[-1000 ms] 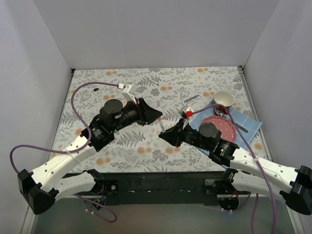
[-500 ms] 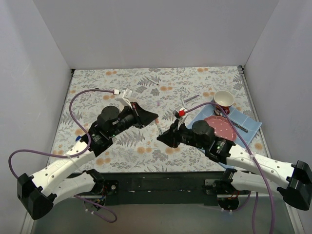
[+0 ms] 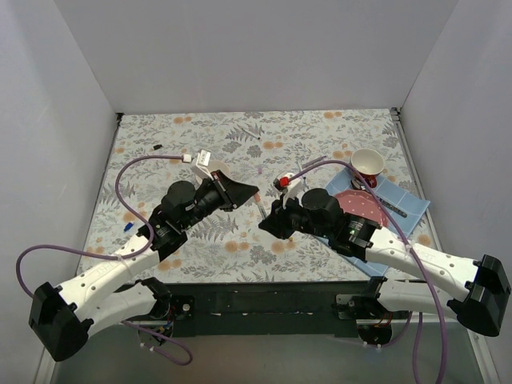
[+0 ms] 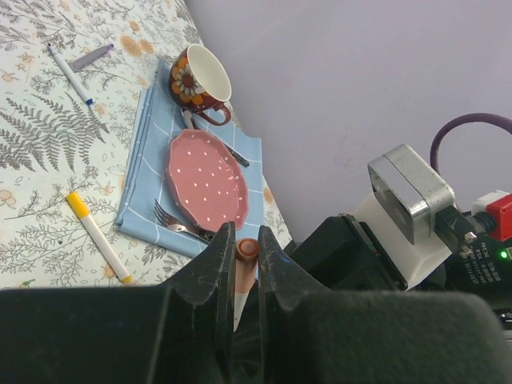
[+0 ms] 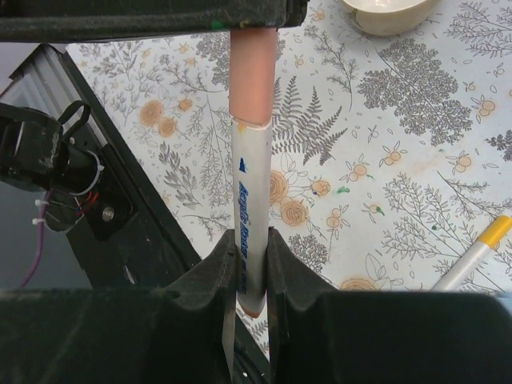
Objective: Insert the pens into the pen caps
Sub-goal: Push the cap all the way onto the barrel until it clicks
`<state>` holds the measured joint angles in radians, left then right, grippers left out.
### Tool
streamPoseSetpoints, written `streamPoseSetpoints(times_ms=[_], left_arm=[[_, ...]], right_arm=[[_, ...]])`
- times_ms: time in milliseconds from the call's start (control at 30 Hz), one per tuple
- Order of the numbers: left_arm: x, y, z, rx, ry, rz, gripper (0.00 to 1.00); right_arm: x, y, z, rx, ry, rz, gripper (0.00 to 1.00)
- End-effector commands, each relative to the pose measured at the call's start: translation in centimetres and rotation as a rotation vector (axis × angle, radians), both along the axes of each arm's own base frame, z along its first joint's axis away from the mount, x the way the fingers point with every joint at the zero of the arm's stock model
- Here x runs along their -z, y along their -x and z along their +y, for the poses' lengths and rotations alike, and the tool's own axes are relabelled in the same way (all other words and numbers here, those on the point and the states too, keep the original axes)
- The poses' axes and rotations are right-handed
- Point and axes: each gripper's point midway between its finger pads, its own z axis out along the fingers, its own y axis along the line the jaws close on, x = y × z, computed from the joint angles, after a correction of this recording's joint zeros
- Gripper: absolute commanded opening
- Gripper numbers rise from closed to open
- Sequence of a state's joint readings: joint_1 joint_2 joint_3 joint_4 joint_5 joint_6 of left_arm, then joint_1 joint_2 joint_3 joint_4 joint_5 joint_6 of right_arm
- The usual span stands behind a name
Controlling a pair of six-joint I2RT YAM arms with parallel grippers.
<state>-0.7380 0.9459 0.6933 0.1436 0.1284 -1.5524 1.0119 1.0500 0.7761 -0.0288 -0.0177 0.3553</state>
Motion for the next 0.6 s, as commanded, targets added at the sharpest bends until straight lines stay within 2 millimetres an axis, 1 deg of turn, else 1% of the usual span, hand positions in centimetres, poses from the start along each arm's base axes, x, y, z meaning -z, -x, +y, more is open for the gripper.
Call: streamPoseSetpoints(times_ms=[0, 33, 67, 100, 167, 267, 300, 367, 400, 433, 467, 567], left_arm=[[5.5, 6.2, -1.3, 0.272, -0.110, 0.108, 0.00], [5.8, 6.5, -1.3, 0.282, -0.108, 0.097, 0.00], [5.6, 6.7, -1.3, 0.290, -0.100, 0.084, 0.00], [5.0, 7.1, -1.4, 0.311, -0.083, 0.060, 0.00], [4.8, 7.6, -1.6, 0.335, -0.069, 0.048, 0.00], [5.3, 7.9, -1.8, 0.349, -0.069, 0.062, 0.00], [5.5, 7.9, -1.9, 0.353, -0.073, 0.066, 0.00], [6.4, 8.1, -1.9, 0.358, -0.090, 0.086, 0.00], [6.8, 8.2, -1.8, 0.358, -0.100, 0.093, 0.00], [7.4, 8.1, -1.7, 0.347, -0.116, 0.104, 0.00], [8.0, 8.2, -1.5, 0.346, -0.136, 0.110, 0.00], [9.6, 8.2, -1.2, 0.339, -0.181, 0.134, 0.00]], right_arm=[[-15.0, -3.1, 1.2, 0.080, -0.349, -0.282, 0.01], [-15.2, -3.0, 1.3, 0.070, -0.356, -0.282, 0.01], [-15.8, -2.6, 1.5, 0.043, -0.371, -0.281, 0.01], [-15.9, -2.6, 1.6, 0.042, -0.378, -0.280, 0.01], [-16.3, -2.7, 1.8, 0.043, -0.388, -0.277, 0.01], [-16.5, -3.1, 2.3, 0.043, -0.383, -0.272, 0.01], [-17.2, -3.1, 2.4, 0.043, -0.390, -0.282, 0.01], [-17.1, -3.3, 2.5, 0.043, -0.374, -0.283, 0.01], [-17.8, -3.5, 2.4, 0.053, -0.371, -0.301, 0.01], [-17.8, -3.8, 2.4, 0.065, -0.359, -0.305, 0.01], [-17.6, -4.2, 2.2, 0.087, -0.342, -0.309, 0.01], [-18.4, -4.9, 1.7, 0.120, -0.328, -0.340, 0.01]])
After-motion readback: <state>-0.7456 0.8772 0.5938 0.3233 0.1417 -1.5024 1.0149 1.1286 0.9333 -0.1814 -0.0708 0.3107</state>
